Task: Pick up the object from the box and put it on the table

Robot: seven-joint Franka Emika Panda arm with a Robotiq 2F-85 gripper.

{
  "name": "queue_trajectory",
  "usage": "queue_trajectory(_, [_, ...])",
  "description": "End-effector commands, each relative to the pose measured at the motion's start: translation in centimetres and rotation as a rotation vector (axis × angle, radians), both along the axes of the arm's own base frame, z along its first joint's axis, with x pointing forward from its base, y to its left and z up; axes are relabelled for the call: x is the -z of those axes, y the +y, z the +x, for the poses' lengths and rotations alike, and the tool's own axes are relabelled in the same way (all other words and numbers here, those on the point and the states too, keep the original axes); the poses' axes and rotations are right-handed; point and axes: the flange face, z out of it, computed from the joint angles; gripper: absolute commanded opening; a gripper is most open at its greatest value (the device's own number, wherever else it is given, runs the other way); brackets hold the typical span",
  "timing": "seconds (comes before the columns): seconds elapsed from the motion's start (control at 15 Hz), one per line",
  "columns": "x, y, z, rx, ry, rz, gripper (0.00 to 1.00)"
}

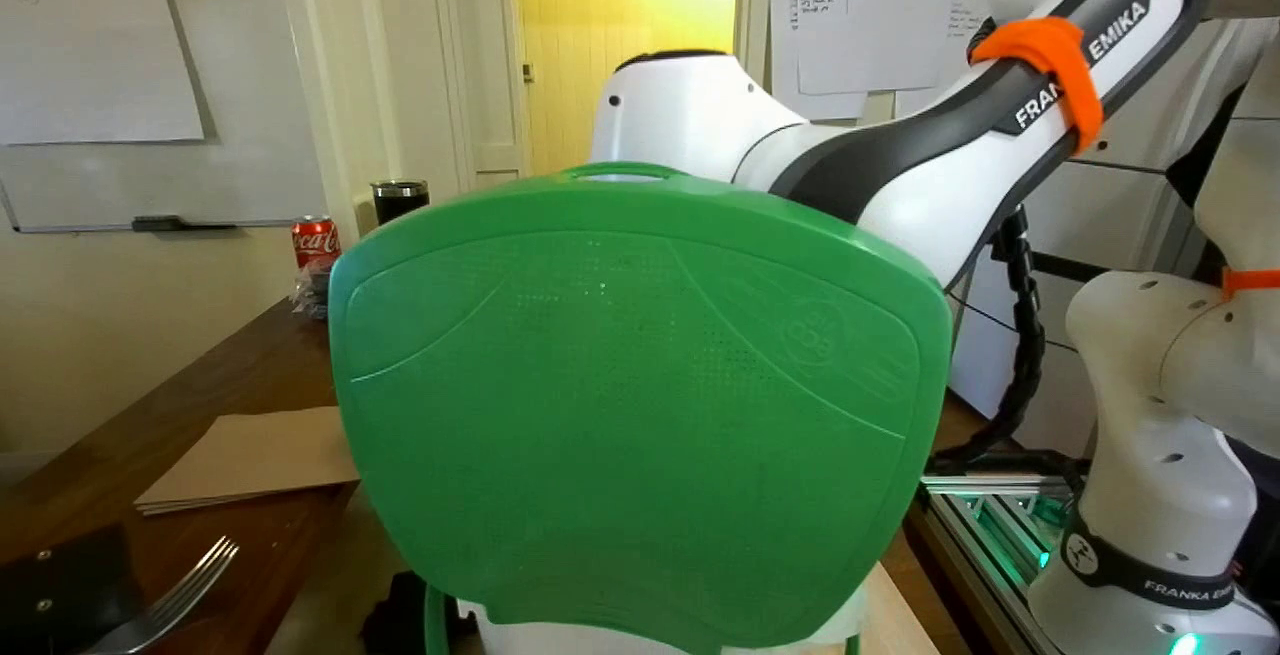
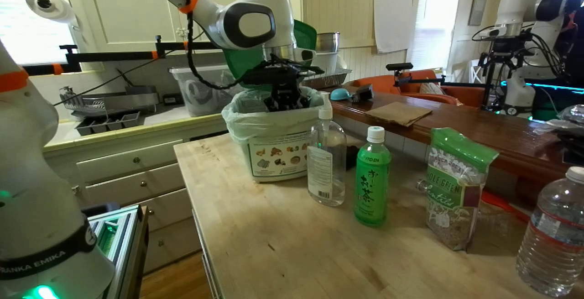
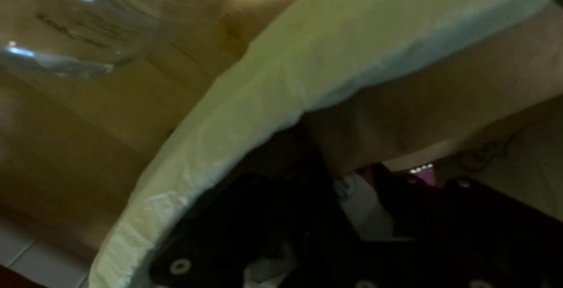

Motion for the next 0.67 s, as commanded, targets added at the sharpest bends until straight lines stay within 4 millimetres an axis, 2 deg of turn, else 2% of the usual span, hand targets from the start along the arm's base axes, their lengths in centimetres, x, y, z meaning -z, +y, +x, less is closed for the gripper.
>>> queue_trajectory(0.0, [-2.3,-0.7,0.7,0.085,-0.075,0.088,0.04])
queue_trajectory(0.6, [-6.0,-1.0,1.5,0.177,-0.191,0.229,0.04])
